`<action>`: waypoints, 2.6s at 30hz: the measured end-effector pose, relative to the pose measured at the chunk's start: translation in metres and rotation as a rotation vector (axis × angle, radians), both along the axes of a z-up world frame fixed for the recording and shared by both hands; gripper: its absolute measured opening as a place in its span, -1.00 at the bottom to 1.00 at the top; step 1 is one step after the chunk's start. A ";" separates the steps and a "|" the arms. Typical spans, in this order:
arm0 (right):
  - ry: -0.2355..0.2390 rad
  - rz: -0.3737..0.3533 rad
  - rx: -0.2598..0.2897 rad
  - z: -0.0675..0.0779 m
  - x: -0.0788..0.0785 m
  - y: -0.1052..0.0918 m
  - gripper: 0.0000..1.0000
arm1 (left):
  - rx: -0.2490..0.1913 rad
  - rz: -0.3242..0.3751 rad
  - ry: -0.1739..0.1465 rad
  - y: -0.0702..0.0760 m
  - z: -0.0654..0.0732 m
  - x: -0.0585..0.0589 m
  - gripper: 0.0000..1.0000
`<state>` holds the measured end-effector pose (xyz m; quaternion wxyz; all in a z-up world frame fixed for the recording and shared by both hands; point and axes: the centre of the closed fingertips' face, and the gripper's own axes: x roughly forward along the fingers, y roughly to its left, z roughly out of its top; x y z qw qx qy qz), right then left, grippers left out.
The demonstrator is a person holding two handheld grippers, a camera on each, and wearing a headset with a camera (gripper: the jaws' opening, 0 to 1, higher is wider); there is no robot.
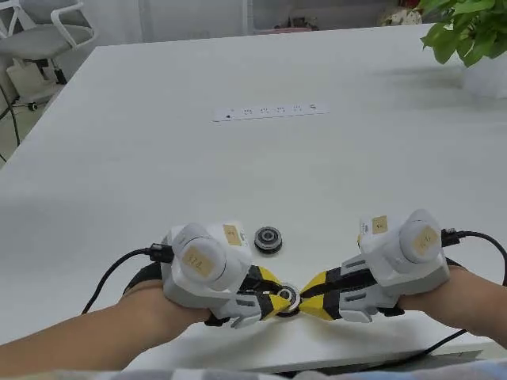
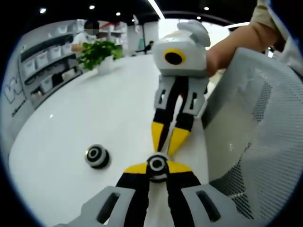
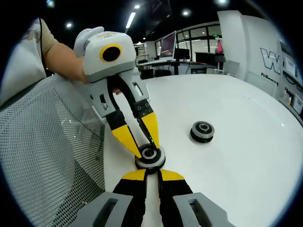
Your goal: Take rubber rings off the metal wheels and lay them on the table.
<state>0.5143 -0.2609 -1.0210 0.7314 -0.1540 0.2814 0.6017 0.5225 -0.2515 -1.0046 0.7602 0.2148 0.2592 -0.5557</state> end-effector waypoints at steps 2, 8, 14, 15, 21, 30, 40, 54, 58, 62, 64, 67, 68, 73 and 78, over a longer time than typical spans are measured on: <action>0.017 -0.019 -0.002 -0.001 0.001 -0.001 -1.00 | -0.001 0.000 0.000 0.000 0.000 0.000 -0.74; 0.063 -0.056 0.026 0.000 0.001 -0.002 -1.00 | -0.001 -0.004 -0.003 0.000 0.000 0.000 -0.74; 0.172 -0.134 0.077 0.001 0.002 -0.004 -1.00 | 0.000 -0.007 -0.005 0.000 0.000 0.000 -0.74; 0.180 -0.142 0.088 0.002 0.003 -0.004 -1.00 | 0.000 -0.007 -0.005 0.000 0.000 0.000 -0.74; 0.238 -0.195 0.131 0.006 0.006 -0.005 -1.00 | -0.001 -0.006 -0.005 0.000 0.000 0.000 -0.75; 0.296 -0.231 0.189 0.011 0.009 -0.001 -1.00 | 0.004 -0.002 -0.007 0.000 0.000 -0.001 -0.75; 0.344 -0.254 0.222 0.014 0.009 0.000 -1.00 | 0.011 0.013 -0.006 0.000 0.000 0.000 -0.75; 0.365 -0.238 0.234 0.017 0.005 0.006 -1.00 | 0.025 0.029 -0.009 0.000 0.000 0.000 -0.76; 0.378 -0.233 0.243 0.019 0.004 0.008 -1.00 | 0.031 0.028 -0.016 0.000 -0.001 0.000 -0.76; 0.394 -0.228 0.259 0.021 0.002 0.011 -1.00 | 0.027 0.024 -0.015 -0.001 0.000 0.000 -0.76; 0.384 -0.219 0.251 0.020 0.002 0.011 -1.00 | 0.027 0.022 -0.016 -0.002 0.000 0.000 -0.76; 0.394 -0.215 0.260 0.022 0.000 0.013 -1.00 | 0.026 0.021 -0.016 -0.002 0.000 0.000 -0.76; 0.417 -0.182 0.287 0.027 -0.005 0.017 -1.00 | 0.026 0.021 -0.016 -0.002 0.000 0.000 -0.76; 0.387 -0.187 0.274 0.026 -0.002 0.015 -1.00 | 0.021 0.021 -0.017 -0.003 -0.001 0.000 -0.76; 0.368 -0.214 0.275 0.023 0.004 0.010 -1.00 | 0.009 0.017 -0.019 -0.003 -0.001 0.000 -0.75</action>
